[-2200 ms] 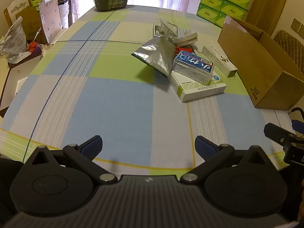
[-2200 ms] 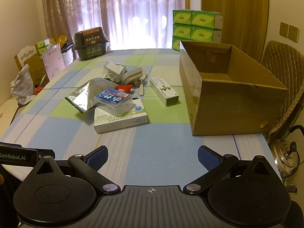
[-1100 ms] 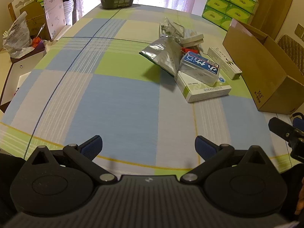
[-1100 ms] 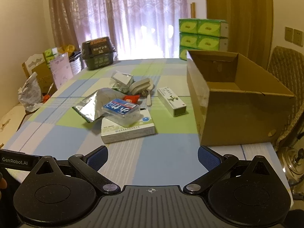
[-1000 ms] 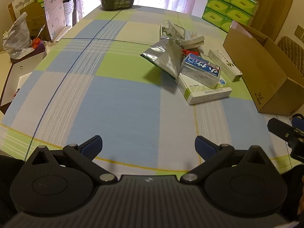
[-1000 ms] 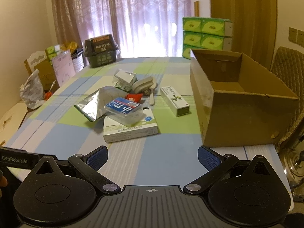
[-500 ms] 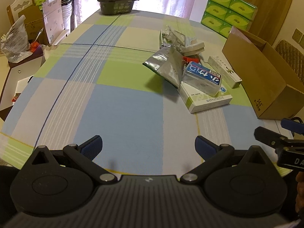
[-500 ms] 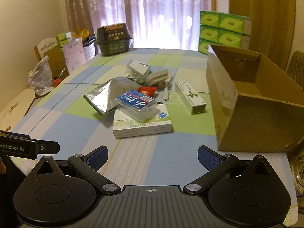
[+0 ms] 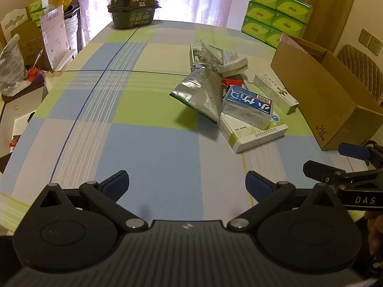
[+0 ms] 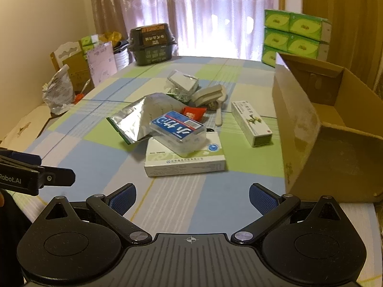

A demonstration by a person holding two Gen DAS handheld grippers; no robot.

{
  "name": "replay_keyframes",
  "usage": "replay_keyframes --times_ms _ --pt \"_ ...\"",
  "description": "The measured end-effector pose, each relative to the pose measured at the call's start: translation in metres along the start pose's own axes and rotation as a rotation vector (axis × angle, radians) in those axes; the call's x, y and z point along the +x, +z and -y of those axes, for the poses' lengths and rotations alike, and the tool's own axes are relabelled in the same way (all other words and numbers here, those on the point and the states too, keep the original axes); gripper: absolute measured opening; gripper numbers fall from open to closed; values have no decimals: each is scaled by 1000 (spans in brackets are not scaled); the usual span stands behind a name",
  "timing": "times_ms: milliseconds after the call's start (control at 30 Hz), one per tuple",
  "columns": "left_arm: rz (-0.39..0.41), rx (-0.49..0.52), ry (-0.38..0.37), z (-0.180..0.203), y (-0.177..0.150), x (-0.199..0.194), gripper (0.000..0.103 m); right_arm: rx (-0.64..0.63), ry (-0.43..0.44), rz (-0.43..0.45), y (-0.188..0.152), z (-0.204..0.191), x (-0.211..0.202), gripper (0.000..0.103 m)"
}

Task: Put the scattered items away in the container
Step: 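Move both tools toward the pile of scattered items, then grasp the blue floss box with the right tool while the left tool approaches the white medicine box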

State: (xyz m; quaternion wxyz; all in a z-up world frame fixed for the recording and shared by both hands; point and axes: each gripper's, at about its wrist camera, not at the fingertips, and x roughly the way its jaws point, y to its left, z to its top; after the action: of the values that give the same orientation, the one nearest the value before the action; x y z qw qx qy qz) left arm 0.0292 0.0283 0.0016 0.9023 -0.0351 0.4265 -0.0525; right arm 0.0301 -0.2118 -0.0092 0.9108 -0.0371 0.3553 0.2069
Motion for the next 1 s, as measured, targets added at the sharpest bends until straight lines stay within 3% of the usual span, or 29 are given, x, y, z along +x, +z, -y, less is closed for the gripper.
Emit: replay_keyframes --times_ms 500,1000 --pt "15 132 0 -6 39 26 102 -158 47 2 38 2 42 103" --pt "25 226 -36 -15 98 59 102 -349 148 -82 79 -5 103 103"
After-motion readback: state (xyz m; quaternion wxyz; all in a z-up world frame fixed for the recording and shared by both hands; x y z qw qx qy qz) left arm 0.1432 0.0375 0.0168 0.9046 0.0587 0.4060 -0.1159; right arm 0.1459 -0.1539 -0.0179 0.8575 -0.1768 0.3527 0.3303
